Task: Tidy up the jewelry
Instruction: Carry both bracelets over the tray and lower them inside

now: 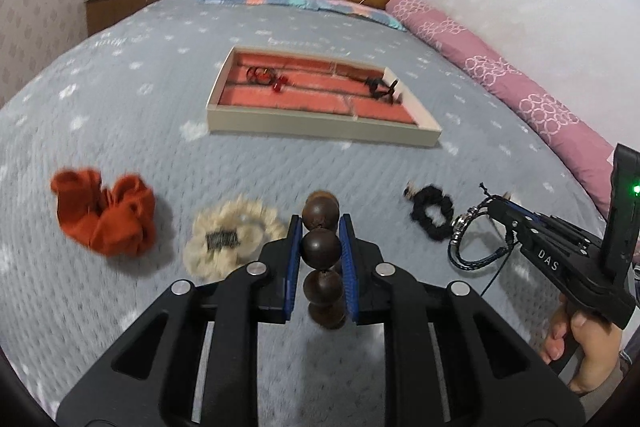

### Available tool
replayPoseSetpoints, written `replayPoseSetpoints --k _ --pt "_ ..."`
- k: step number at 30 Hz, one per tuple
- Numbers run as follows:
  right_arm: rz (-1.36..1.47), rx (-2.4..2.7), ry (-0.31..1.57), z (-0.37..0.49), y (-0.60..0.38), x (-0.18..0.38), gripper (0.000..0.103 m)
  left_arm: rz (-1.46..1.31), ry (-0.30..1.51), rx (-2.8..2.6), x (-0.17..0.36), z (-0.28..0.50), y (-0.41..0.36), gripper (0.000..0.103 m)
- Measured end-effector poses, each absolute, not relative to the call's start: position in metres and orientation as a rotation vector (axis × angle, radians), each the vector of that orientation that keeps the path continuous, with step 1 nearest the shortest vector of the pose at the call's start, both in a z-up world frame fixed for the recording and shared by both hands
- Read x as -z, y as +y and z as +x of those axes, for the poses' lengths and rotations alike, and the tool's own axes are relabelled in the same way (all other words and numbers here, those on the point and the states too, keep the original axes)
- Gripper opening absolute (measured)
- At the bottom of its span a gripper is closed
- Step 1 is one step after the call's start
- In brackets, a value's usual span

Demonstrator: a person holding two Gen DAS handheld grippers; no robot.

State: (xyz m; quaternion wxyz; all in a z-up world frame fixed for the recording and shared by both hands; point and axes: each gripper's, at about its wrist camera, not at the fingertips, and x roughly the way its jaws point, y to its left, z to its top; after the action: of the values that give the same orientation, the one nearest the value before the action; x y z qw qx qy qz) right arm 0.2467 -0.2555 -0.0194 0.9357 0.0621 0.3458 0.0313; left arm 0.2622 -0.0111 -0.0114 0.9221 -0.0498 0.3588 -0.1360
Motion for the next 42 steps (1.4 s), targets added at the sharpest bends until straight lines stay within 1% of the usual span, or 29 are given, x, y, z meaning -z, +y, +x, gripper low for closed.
replayPoseSetpoints --k 13,19,24,34,42 --pt "0.146 -0.073 0.647 0.3 -0.262 -0.024 0.006 -0.126 0.684 0.306 -0.035 0.312 -0.012 0.018" --pt "0.143 -0.071 0.611 0.339 -0.261 -0.047 0.006 -0.091 0.655 0.293 -0.055 0.354 -0.016 0.018" --pt "0.149 -0.068 0.602 0.382 -0.262 -0.056 0.006 -0.063 0.658 0.273 -0.058 0.398 -0.018 0.018" --pt "0.122 -0.037 0.636 0.462 -0.261 -0.032 0.006 -0.038 0.696 0.227 -0.036 0.486 -0.024 0.018" --pt "0.12 -0.005 0.699 0.497 -0.269 0.002 0.006 -0.03 0.758 0.19 -0.003 0.532 -0.025 0.018"
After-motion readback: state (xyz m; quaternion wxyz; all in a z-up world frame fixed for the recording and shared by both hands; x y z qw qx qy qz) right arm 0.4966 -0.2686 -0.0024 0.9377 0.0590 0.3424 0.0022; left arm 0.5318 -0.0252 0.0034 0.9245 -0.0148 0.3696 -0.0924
